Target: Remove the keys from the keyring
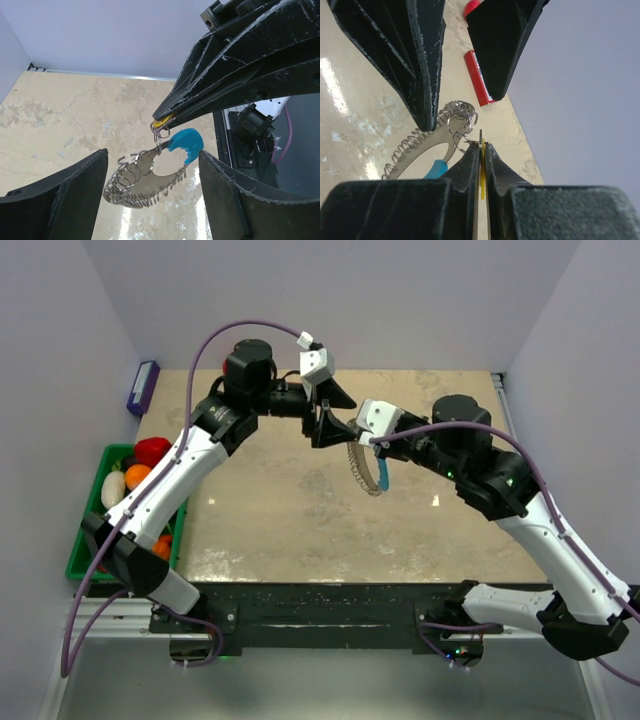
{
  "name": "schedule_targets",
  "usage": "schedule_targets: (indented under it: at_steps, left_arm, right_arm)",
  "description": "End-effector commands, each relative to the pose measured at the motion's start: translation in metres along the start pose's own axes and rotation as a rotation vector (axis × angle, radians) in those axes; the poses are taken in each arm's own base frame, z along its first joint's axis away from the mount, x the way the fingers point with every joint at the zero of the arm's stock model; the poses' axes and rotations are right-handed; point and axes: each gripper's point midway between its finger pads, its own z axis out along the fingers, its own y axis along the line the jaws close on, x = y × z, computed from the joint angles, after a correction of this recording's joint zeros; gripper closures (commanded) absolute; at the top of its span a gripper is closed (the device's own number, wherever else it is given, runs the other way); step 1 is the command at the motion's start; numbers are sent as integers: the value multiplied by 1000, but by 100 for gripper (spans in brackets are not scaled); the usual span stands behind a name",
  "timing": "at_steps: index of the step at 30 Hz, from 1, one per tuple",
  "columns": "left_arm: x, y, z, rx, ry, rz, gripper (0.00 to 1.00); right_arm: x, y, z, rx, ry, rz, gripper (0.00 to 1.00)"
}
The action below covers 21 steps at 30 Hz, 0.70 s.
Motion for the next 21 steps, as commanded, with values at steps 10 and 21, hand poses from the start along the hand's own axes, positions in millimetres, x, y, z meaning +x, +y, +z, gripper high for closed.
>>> schedule_targets:
  at_steps: [10, 21]
  left_arm:
    - [4, 1, 11, 11, 1, 10, 17]
    - [2, 2, 17, 7, 8, 29, 21]
  right_arm:
    - [-37, -25, -15, 63, -119, 26, 100]
    - [-40, -20, -22, 44, -141, 29, 100]
